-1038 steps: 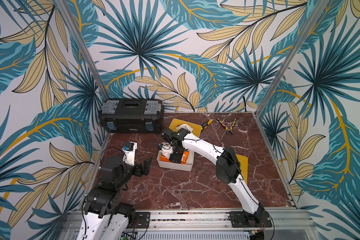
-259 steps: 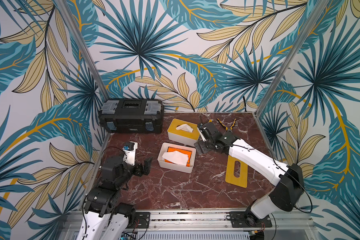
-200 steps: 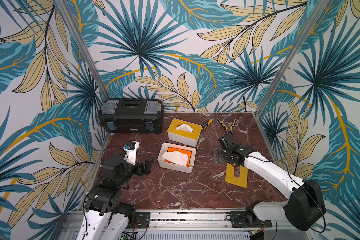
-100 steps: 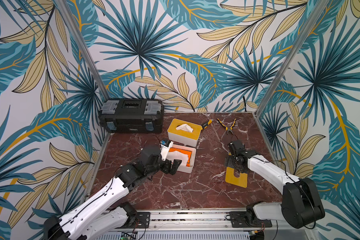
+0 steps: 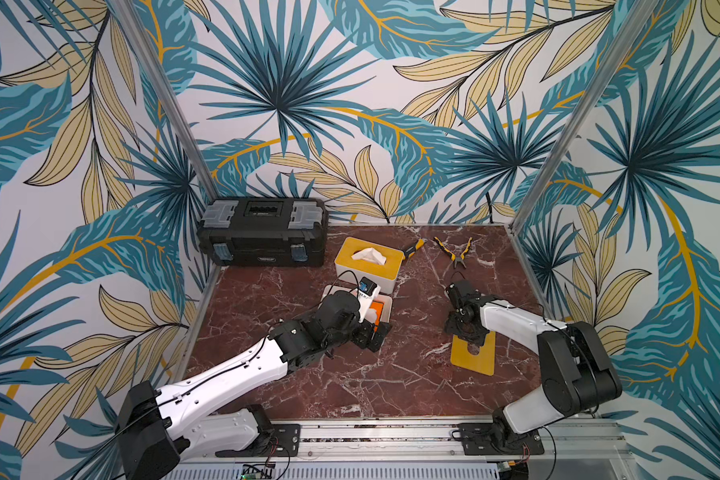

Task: Put the tissue paper into the tissue box
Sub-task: Move the box lid to the center of the board.

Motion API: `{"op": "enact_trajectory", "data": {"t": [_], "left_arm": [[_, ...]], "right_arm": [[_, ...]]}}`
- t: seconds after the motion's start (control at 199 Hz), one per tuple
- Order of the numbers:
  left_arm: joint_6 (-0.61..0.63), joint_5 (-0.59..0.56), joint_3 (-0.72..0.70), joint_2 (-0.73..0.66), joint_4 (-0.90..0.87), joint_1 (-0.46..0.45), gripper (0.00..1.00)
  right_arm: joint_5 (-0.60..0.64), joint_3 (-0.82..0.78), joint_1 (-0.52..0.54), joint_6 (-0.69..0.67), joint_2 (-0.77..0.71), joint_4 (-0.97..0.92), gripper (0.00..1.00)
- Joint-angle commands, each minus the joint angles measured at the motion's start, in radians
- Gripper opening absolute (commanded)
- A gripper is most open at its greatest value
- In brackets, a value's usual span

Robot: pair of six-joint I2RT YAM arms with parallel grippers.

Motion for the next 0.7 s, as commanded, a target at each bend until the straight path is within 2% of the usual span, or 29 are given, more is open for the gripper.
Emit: {"op": "enact_trajectory", "data": {"t": [0.0, 0.231, 0.597, 0.697], "left_arm": [[-0.008, -0.023, -0.014, -0.035, 0.037, -0.002, 1.00], [-0.004, -0.038, -0.028, -0.063, 0.025, -0.004, 1.00], [0.003, -0.052, -0.060, -0.139, 0.029, -0.003, 1.00], [0.003, -0.086, -0.067, -0.154, 0.028, -0.002, 1.00]], "right_arm": [[0.007, 0.004, -0.003, 0.018, 0.028, 0.012, 0.67], [0.004, 0.010, -0.003, 0.021, 0.035, -0.012, 0.62], [-0.042, -0.013, 0.012, 0.038, -0.005, -0.066, 0.61], [-0.093, -0.027, 0.038, 0.053, -0.027, -0.044, 0.60]]}}
